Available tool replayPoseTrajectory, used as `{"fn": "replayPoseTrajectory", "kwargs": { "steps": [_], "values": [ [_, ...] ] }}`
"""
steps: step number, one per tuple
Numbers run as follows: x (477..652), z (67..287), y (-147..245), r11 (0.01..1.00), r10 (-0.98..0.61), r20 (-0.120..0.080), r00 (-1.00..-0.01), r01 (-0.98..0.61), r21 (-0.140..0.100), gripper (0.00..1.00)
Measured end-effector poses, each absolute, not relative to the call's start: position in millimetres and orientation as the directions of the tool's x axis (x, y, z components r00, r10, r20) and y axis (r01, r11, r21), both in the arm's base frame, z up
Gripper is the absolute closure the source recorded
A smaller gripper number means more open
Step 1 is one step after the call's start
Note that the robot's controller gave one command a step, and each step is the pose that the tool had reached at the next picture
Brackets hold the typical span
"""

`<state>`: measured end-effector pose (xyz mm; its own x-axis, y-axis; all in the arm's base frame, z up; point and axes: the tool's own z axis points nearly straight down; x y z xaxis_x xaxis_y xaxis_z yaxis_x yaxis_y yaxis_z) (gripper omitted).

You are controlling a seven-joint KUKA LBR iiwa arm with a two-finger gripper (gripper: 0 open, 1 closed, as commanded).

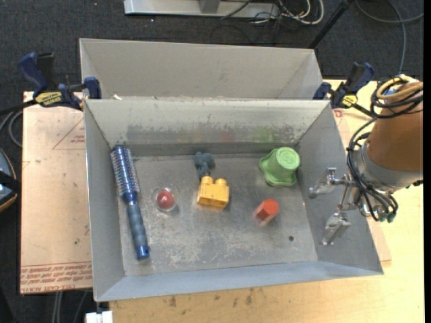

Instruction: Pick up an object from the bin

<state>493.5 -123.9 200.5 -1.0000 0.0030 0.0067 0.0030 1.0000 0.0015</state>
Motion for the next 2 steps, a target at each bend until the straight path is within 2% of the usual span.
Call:
{"fn": "replayPoseTrajectory", "kwargs": {
  "steps": [1,2],
  "values": [
    [548.6,72,-62,0.988,-0.153,-0.003,-0.988,-0.152,-0.002,0.0],
    [555.9,101,-72,0.949,-0.316,-0.005,-0.949,-0.316,-0.001,0.0]
  ]
}}
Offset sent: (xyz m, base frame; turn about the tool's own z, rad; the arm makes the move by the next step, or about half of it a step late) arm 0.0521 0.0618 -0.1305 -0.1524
